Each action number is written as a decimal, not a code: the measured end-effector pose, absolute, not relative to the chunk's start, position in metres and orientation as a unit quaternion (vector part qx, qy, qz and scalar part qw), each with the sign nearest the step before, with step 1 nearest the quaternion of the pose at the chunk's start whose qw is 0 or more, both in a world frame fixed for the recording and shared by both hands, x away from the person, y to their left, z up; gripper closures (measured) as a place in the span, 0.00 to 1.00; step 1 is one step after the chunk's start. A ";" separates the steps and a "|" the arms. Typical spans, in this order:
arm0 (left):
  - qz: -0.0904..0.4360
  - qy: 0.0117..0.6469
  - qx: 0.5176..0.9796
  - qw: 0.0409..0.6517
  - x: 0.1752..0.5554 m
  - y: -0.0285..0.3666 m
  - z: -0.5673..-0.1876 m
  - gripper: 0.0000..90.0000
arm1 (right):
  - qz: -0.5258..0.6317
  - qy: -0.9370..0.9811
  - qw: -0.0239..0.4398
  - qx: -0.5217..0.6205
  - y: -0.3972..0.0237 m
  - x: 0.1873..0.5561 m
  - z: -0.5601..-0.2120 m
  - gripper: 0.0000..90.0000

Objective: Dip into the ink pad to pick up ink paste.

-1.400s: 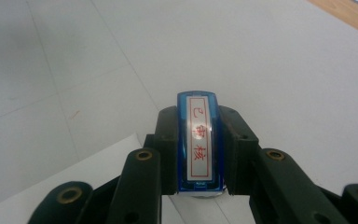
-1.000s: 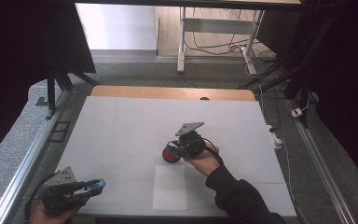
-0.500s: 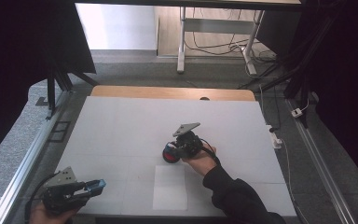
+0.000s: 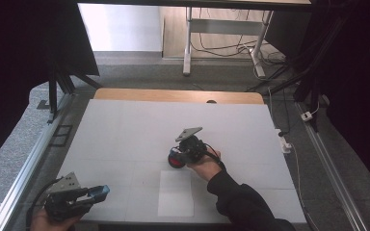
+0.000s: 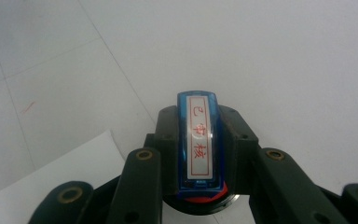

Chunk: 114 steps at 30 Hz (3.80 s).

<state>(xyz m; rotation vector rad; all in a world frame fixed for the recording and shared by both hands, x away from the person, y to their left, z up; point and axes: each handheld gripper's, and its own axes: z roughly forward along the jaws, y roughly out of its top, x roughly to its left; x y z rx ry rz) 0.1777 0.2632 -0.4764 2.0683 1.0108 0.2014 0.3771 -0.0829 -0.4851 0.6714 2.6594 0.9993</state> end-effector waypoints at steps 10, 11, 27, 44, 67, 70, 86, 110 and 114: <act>0.082 0.400 0.820 0.401 0.178 0.262 -0.477 0.75 | 0.322 0.913 0.126 0.214 -0.077 0.375 -0.484 0.80; 0.080 0.399 0.820 0.401 0.178 0.262 -0.476 0.75 | 0.322 0.914 0.129 0.210 -0.077 0.374 -0.484 0.80; 0.081 0.398 0.822 0.400 0.178 0.262 -0.477 0.75 | 0.365 0.895 0.085 0.242 -0.091 0.383 -0.489 0.80; 0.078 0.401 0.819 0.403 0.177 0.263 -0.477 0.75 | 0.359 0.899 0.093 0.234 -0.089 0.381 -0.484 0.79; 0.081 0.400 0.820 0.400 0.177 0.263 -0.477 0.75 | 0.366 0.893 0.101 0.241 -0.093 0.386 -0.484 0.79; 0.080 0.400 0.821 0.400 0.177 0.263 -0.477 0.75 | 0.364 0.895 0.099 0.240 -0.093 0.386 -0.485 0.79; 0.080 0.400 0.823 0.396 0.178 0.262 -0.477 0.75 | 0.367 0.891 0.082 0.256 -0.094 0.390 -0.489 0.79; 0.081 0.398 0.824 0.395 0.177 0.261 -0.477 0.75 | 0.372 0.888 0.101 0.251 -0.094 0.384 -0.492 0.79; 0.082 0.399 0.823 0.395 0.177 0.261 -0.477 0.75 | 0.378 0.885 0.090 0.257 -0.097 0.386 -0.492 0.79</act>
